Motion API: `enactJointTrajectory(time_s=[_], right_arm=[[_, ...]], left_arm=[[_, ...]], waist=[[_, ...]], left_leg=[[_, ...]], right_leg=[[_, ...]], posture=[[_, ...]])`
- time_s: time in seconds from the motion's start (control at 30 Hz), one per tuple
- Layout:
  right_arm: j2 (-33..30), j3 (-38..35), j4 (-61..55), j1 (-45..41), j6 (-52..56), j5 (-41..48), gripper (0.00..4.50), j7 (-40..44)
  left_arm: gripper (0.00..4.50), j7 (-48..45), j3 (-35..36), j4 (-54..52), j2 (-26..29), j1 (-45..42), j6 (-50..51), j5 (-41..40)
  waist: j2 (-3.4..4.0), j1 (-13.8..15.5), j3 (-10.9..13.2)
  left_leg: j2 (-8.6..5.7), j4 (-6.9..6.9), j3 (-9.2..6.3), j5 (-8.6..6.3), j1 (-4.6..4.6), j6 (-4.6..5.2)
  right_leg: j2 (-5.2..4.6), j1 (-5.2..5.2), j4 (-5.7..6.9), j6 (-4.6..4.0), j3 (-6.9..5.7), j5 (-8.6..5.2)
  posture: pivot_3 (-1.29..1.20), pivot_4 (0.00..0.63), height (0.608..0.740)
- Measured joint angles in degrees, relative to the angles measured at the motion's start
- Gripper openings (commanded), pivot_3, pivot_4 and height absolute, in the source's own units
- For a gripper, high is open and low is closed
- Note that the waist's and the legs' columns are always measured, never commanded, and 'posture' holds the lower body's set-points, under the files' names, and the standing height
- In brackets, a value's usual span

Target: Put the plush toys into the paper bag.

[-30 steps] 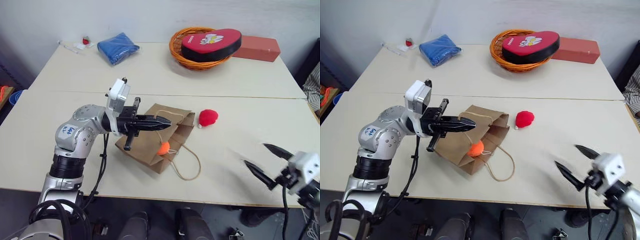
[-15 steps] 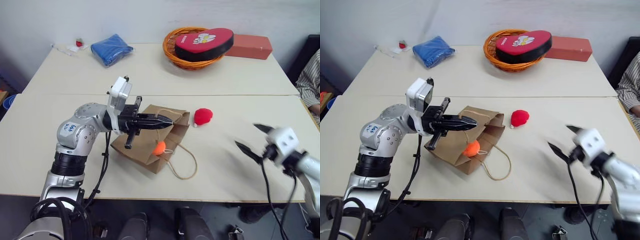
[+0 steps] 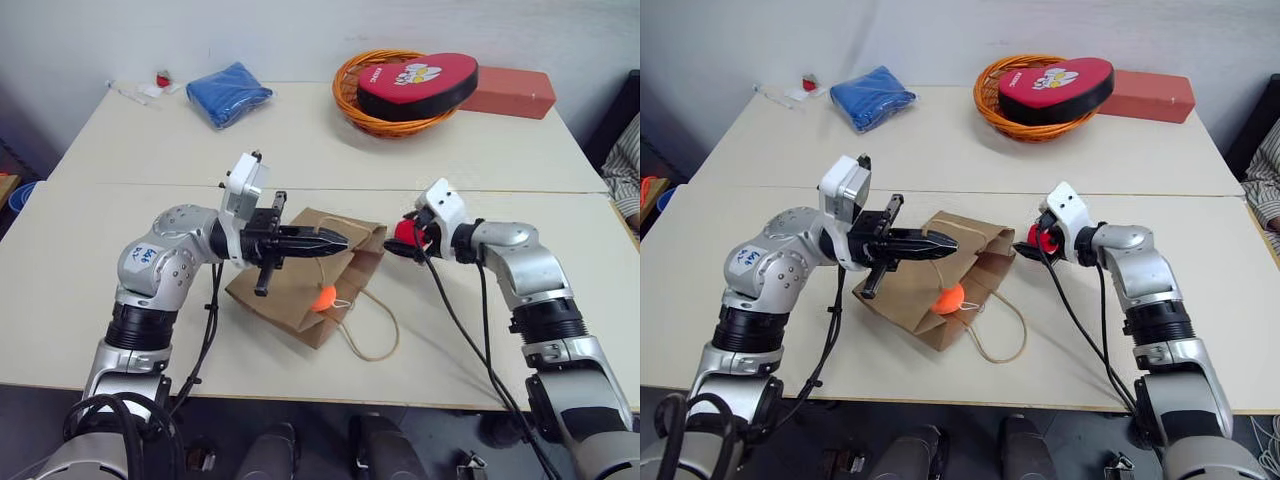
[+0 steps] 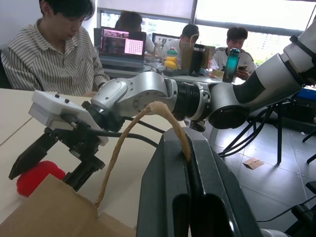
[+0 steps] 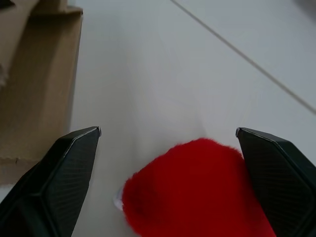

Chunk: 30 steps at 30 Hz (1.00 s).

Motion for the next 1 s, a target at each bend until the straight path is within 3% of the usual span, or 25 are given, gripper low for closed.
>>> enactJointTrajectory(time_s=[0.23,0.37,0.63,0.8,0.9,1.0], right_arm=[[-1.7,0.0,0.3,-0.4,1.1,-1.4,1.15,-1.4],[-4.7,0.4,-1.4,0.9,0.1,-1.8,0.03,0.1],[-10.3,-4.4,-10.8,9.6,1.2,3.7,0.03,5.7],[-13.7,-9.9,-23.8,15.7,9.8,12.3,0.03,8.9],[-11.2,-12.1,-34.2,17.8,16.3,18.5,0.03,7.0],[-3.1,-9.4,-41.9,18.9,21.2,22.9,0.03,1.4]], left_arm=[[0.00,0.0,0.0,0.0,0.0,0.0,-0.6,0.5],[0.00,-0.2,0.0,0.1,0.1,0.0,-0.8,0.7],[0.00,-0.3,0.1,0.7,0.5,0.0,-1.4,1.0],[0.00,-0.4,0.2,1.8,0.7,-0.2,-1.4,1.0],[0.00,-0.4,0.5,1.9,0.6,-0.3,-1.3,0.9],[0.00,-0.2,1.0,2.0,0.3,-0.7,-1.1,0.7]], waist=[[0.00,0.0,0.0],[0.00,0.3,0.0],[-0.01,0.3,0.0],[0.00,0.0,0.0],[-0.01,-0.1,0.0],[-0.01,0.0,0.0]], left_leg=[[0.00,0.00,0.00,0.00,0.00,0.00],[-0.03,0.06,-0.05,0.00,0.00,0.01],[-0.02,0.03,-0.07,-0.01,-0.02,0.01],[0.02,-0.01,-0.03,0.00,-0.04,0.01],[0.10,-0.02,-0.03,-0.01,-0.02,-0.02],[0.07,0.02,-0.04,-0.01,-0.02,-0.03]], right_leg=[[0.01,-0.01,0.01,0.00,-0.01,0.00],[-0.03,0.06,-0.02,0.01,-0.04,0.00],[-0.02,0.06,-0.03,0.01,-0.05,0.00],[0.02,-0.03,0.03,0.01,0.00,0.00],[0.07,-0.04,0.03,0.01,0.00,0.00],[0.05,-0.05,0.08,0.01,0.01,0.00]], posture=[[0.00,0.150,0.740],[0.00,0.150,0.740],[0.00,0.150,0.740],[0.00,0.150,0.740],[0.00,0.150,0.740],[0.00,0.150,0.740]])
